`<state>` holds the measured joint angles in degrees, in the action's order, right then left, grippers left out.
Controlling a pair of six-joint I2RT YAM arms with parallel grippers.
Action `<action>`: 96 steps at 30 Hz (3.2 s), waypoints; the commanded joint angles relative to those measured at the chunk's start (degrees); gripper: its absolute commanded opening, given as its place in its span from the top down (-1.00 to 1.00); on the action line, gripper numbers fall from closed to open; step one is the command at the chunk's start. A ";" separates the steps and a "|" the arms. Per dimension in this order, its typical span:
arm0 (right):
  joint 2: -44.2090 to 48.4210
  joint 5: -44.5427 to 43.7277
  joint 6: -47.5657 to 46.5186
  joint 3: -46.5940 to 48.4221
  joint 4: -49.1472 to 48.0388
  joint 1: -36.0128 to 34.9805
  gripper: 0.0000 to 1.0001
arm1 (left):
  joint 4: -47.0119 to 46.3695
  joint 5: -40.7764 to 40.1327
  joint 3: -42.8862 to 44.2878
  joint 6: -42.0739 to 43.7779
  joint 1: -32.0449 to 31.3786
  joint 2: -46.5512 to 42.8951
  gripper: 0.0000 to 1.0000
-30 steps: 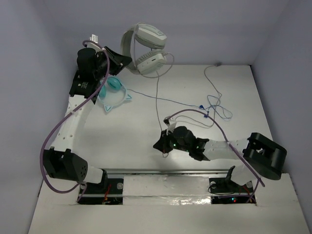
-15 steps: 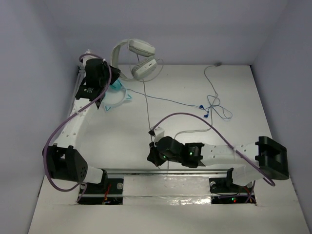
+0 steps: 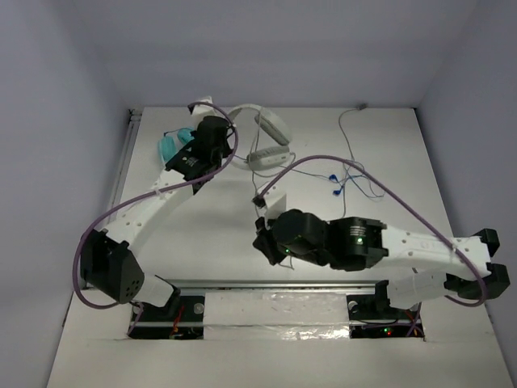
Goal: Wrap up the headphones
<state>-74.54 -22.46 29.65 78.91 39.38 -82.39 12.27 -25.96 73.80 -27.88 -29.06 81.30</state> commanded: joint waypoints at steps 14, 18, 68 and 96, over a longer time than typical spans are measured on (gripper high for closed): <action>6.52 -14.35 -9.70 8.80 17.22 6.27 1.00 | 9.08 13.11 -12.36 17.77 -10.14 -12.02 1.00; 7.65 -15.33 -11.97 5.82 14.08 12.15 1.00 | 8.91 20.91 -14.29 19.35 -10.14 -16.16 1.00; 25.58 9.89 -3.02 -44.99 -54.58 33.26 0.23 | -3.39 74.12 -1.03 4.15 6.12 -19.16 1.00; 3.89 14.02 1.46 -52.28 -77.07 34.84 -0.12 | -28.43 76.41 7.24 -30.47 10.42 -17.49 1.00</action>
<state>-68.47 -8.54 29.71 26.81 -31.81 -47.99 -7.22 50.54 77.93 -50.19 -19.59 64.40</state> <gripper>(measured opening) 0.559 0.102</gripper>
